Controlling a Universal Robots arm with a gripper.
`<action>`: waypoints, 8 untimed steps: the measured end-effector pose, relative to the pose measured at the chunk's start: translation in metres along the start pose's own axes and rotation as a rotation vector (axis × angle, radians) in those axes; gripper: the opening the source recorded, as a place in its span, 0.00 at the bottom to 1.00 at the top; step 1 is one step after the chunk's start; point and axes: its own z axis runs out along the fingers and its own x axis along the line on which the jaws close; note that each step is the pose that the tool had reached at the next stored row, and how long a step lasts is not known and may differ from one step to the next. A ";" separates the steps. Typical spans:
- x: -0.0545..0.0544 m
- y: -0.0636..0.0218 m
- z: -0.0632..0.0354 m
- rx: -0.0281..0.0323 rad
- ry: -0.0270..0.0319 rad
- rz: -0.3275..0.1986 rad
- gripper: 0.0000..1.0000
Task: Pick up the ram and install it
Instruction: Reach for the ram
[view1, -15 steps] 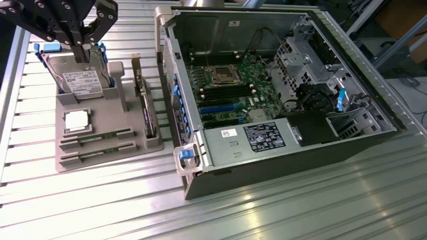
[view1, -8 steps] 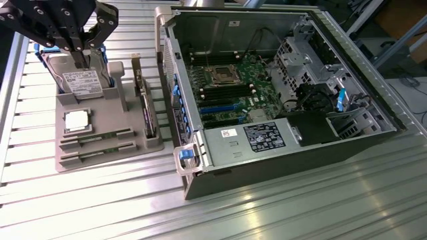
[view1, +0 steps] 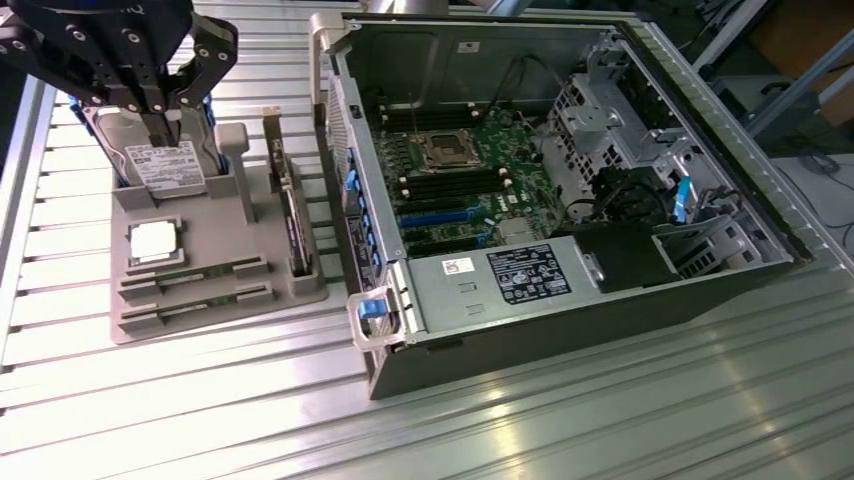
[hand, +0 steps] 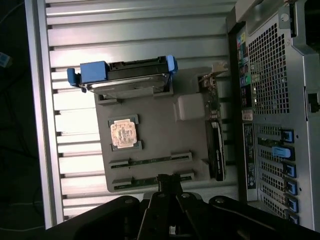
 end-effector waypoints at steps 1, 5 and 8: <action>0.000 -0.0010 0.0001 0.0000 -0.0001 0.000 0.10; -0.001 -0.0070 0.0003 0.0004 -0.0001 0.000 0.10; -0.001 -0.0095 0.0004 0.0006 -0.0001 0.000 0.10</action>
